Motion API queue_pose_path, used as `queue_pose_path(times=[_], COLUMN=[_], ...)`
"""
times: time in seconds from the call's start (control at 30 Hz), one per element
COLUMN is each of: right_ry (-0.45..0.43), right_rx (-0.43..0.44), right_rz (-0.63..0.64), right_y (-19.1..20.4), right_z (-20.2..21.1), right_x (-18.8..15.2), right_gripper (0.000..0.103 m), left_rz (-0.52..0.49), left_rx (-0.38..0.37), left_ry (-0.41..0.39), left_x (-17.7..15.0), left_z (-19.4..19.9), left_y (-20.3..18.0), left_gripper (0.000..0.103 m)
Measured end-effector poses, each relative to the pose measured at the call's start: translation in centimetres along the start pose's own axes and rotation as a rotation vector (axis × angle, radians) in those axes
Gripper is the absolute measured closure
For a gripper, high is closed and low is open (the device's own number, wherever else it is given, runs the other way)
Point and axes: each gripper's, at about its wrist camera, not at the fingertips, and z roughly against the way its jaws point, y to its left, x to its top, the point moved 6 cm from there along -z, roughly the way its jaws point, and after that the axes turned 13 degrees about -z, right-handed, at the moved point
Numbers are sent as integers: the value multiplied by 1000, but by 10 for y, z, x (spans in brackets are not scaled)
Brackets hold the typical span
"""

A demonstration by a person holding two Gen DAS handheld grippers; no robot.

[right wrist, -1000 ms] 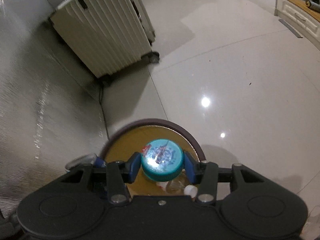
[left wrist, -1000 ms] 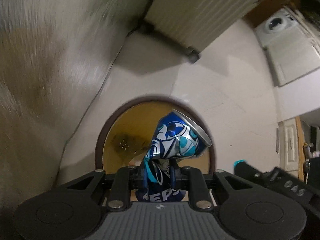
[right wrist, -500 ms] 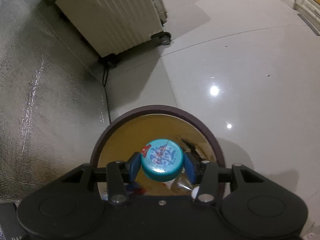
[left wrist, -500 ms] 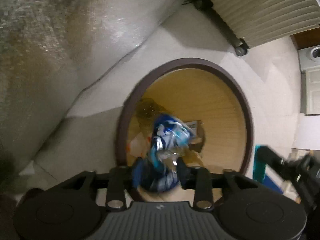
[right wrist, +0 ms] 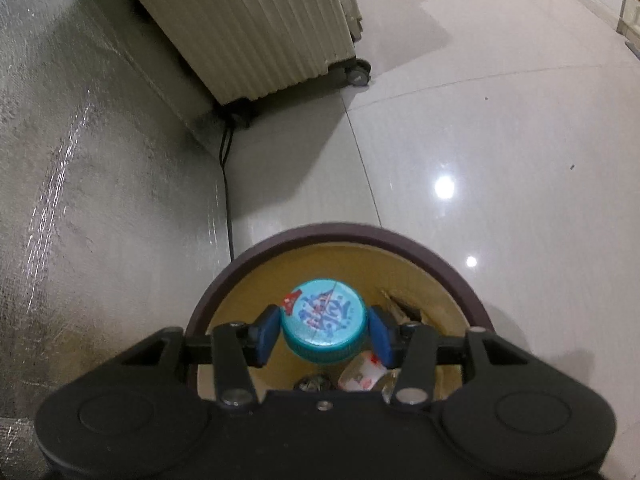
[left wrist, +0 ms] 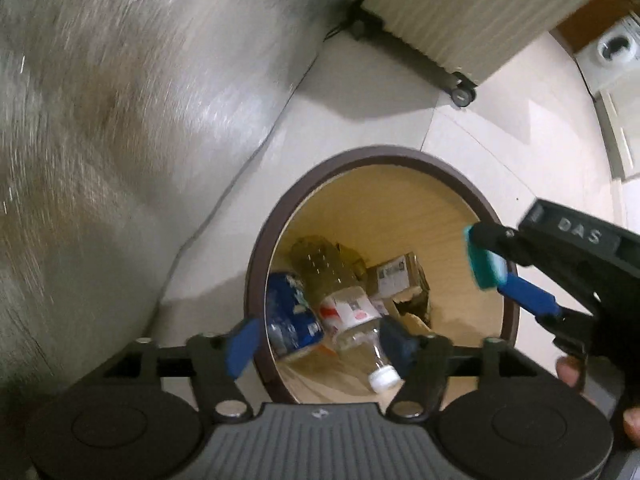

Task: Collect trash
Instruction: 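Open the left tool to drop the can while the right holds the cap above the bin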

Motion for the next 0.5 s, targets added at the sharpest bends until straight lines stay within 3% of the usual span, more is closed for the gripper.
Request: queue_pose_path(times=[0.23, 0.5], right_ry=[0, 59], right_rx=[-24, -53], right_rz=[-7, 90], right_y=[-6, -11], right_z=[6, 25], right_x=[6, -5], right_gripper=[45, 44], left_rz=[-118, -167], left_rx=[28, 45], left_ry=[-10, 29], left_x=[8, 6], left_z=[8, 15], left_y=[-8, -3], left_gripper=[26, 15])
